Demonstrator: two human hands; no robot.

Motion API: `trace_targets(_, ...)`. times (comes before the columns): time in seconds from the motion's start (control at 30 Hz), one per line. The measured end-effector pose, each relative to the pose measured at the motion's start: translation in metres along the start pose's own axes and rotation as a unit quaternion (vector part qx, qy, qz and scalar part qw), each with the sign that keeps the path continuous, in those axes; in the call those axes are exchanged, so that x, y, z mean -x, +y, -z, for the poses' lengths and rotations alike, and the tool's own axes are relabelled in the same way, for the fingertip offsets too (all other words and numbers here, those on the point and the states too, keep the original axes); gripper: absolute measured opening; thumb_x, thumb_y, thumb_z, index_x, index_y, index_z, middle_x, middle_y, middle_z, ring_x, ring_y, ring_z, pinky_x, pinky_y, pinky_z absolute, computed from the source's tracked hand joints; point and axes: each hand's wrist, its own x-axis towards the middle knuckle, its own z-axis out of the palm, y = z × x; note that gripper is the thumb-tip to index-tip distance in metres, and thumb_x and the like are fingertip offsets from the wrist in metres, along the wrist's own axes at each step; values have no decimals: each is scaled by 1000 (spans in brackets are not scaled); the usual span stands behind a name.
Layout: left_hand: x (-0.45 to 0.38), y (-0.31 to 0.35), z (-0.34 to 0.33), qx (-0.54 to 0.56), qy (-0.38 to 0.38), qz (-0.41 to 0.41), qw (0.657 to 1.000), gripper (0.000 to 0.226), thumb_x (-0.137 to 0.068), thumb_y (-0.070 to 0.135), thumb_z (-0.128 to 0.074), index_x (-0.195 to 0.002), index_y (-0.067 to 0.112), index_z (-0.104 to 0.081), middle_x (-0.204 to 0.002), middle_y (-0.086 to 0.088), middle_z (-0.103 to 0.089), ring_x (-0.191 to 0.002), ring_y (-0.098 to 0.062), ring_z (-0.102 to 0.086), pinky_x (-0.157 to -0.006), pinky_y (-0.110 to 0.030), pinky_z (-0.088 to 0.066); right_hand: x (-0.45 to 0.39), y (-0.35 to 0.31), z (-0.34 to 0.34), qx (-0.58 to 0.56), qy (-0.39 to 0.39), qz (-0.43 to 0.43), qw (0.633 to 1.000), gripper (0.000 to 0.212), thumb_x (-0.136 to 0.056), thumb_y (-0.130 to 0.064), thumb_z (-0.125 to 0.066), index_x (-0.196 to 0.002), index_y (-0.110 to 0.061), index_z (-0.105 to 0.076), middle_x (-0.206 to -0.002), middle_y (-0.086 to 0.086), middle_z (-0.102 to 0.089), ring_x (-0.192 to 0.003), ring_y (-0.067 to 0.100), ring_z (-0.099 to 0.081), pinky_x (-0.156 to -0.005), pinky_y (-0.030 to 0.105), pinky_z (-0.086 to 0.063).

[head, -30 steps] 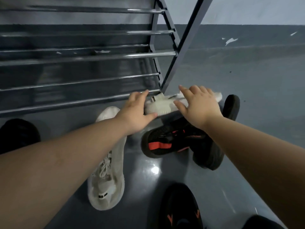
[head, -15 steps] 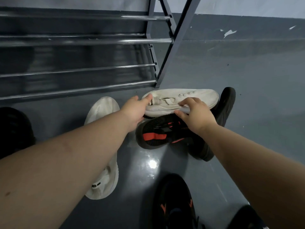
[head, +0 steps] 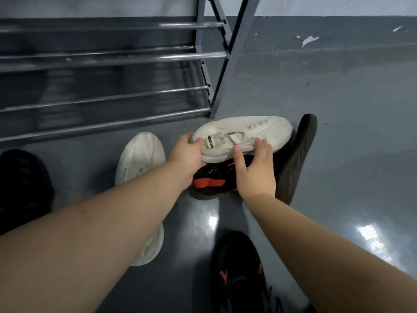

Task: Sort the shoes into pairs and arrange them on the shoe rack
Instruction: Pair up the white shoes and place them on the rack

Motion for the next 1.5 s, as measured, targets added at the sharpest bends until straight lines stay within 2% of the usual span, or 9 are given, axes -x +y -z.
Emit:
trace_targets(0.13,45,-18,19,-42,50,-30,997,47,-90,29,-49,-135,19,-42,-124,-8,-59,-112,-29,-59,-98,-49,-48,35,-24,-11,-68,-12,-79,994,82,-91,-60,-37,-153,-19,-4,-161,-2,6,-148,13,0,-119,36,-17)
trace_targets(0.2,71,-25,31,-14,64,-34,997,38,-94,20,-47,-132,20,-44,-117,-4,-59,-106,-25,-61,-96,-46,-50,53,-38,-14,-127,-22,-121,984,84,-92,-55,-43,-153,-16,0,-161,2,6,-148,18,-5,-118,35,-16)
trace_targets(0.37,130,-37,67,115,71,12,991,47,-98,8,-44,-142,21,-35,-127,-5,-52,-98,-16,-60,-80,-31,-53,105,-67,-14,-219,-78,-182,955,89,-93,-36,-54,-152,-19,11,-144,12,-45,-129,30,-46,-105,34,-37)
trace_targets(0.5,161,-34,108,126,-10,61,990,40,-95,2,-46,-132,16,-48,-113,-4,-64,-88,-13,-63,-66,-23,-54,138,-76,-15,-223,-117,-147,957,91,-91,-34,-58,-151,-28,10,-142,8,-46,-124,30,-50,-103,43,-42)
trace_targets(0.67,183,-34,161,141,-30,99,985,37,-96,34,-48,-122,10,-60,-116,-8,-68,-107,-22,-64,-84,-32,-54,170,-93,-22,-223,-235,-36,945,88,-91,-28,-60,-151,-36,4,-149,-3,-41,-131,21,-46,-107,47,-41)
trace_targets(0.83,186,-45,202,166,-22,110,980,45,-94,46,-41,-112,11,-64,-110,-6,-71,-97,-16,-69,-77,-29,-56,186,-107,-45,-215,-289,-3,933,80,-94,-32,-55,-150,-39,2,-149,-5,-41,-131,17,-46,-110,42,-39)
trace_targets(1.1,153,-68,224,255,94,88,958,30,-97,36,-45,-113,17,-62,-101,3,-72,-95,-14,-65,-79,-31,-52,162,-89,-79,-64,-221,-86,969,80,-92,-47,-52,-153,-18,-8,-156,8,-21,-143,26,-24,-116,39,-23)
trace_targets(1.3,125,-94,233,175,120,125,969,38,-96,37,-48,-130,23,-51,-123,-1,-63,-106,-18,-62,-91,-36,-50,149,-62,-105,-92,-235,-161,954,68,-78,-51,-68,-132,-16,-47,-128,8,-55,-111,28,-58,-102,45,-45)
trace_targets(1.5,114,-99,231,149,143,148,967,41,-97,37,-45,-138,35,-43,-133,3,-56,-117,-21,-57,-100,-44,-47,146,-56,-114,-151,-251,-196,936,82,-67,-32,-84,-135,-9,-44,-129,4,-59,-112,25,-60,-99,43,-48)
